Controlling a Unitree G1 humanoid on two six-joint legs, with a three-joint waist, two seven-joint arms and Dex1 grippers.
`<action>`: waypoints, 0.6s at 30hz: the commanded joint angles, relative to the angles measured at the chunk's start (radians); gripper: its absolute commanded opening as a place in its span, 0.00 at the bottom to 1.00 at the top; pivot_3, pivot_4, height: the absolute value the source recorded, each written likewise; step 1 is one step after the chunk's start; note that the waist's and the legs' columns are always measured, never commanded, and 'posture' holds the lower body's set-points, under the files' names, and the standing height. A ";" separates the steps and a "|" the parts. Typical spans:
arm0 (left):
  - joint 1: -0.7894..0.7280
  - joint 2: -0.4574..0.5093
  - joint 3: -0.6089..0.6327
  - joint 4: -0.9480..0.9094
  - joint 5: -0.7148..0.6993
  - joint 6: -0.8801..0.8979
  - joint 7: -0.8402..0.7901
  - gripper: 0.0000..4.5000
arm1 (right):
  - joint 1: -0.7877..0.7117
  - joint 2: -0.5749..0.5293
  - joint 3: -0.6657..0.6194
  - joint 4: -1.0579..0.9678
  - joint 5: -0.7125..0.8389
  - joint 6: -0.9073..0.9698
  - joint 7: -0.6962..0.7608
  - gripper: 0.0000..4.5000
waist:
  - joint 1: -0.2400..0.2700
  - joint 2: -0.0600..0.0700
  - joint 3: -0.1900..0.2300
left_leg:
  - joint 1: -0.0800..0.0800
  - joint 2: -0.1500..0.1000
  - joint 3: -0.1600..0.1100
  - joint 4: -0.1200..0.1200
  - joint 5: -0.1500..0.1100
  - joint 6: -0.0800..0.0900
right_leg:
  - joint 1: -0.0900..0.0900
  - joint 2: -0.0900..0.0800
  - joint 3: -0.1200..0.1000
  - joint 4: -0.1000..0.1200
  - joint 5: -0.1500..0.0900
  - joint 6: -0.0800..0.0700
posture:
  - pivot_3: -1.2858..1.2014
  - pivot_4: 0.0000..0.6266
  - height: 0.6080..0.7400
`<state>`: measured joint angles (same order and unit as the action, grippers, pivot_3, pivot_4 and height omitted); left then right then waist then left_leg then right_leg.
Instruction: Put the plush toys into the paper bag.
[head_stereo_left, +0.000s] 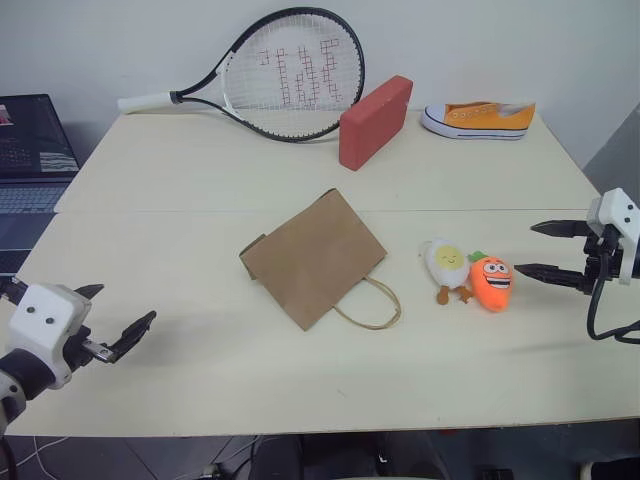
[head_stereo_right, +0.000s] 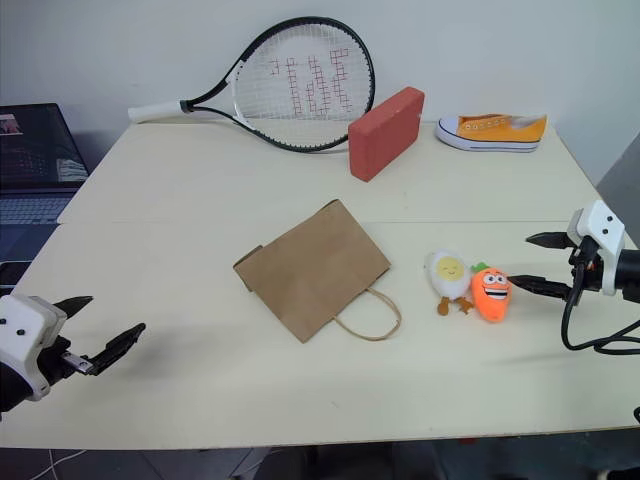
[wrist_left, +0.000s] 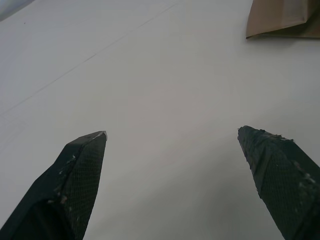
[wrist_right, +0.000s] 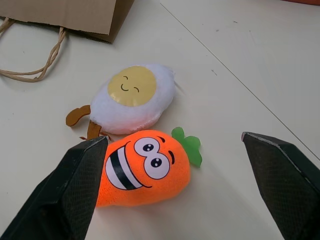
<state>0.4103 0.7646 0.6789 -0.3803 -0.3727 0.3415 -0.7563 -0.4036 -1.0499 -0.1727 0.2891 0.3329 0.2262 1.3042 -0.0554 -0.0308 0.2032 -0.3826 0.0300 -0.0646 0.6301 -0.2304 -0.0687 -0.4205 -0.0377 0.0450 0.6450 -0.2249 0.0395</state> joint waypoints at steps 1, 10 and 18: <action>0.018 -0.011 0.047 -0.039 -0.053 -0.002 -0.038 1.00 | -0.005 -0.005 -0.012 -0.014 0.002 -0.008 0.000 1.00 | 0.000 0.000 0.000 | 0.000 0.000 0.000 0.000 0.000 0.000 | 0.000 0.000 0.000 0.000 0.000 0.000 | 0.52 0.24 1.00; 0.019 -0.021 0.055 -0.038 -0.063 0.029 -0.006 1.00 | -0.010 0.004 -0.011 -0.013 0.003 -0.006 -0.002 1.00 | -0.001 0.000 0.000 | 0.000 0.000 0.001 0.000 0.000 0.000 | 0.000 0.000 0.001 0.000 0.000 0.000 | 0.52 0.24 1.00; 0.012 -0.038 0.080 -0.018 -0.073 -0.028 -0.030 1.00 | -0.034 0.017 -0.007 0.002 -0.002 -0.007 -0.005 1.00 | -0.001 0.000 0.000 | 0.000 0.000 0.001 0.000 0.000 0.000 | 0.000 0.000 0.001 0.000 0.000 0.000 | 0.52 0.24 1.00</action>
<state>0.4239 0.7334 0.7141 -0.3889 -0.4323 0.3377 -0.7794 -0.4146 -1.0220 -0.1716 0.2928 0.3316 0.2262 1.3030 -0.0564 -0.0310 0.2031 -0.3821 0.0301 -0.0635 0.6303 -0.2304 -0.0687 -0.4205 -0.0374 0.0464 0.6451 -0.2249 0.0396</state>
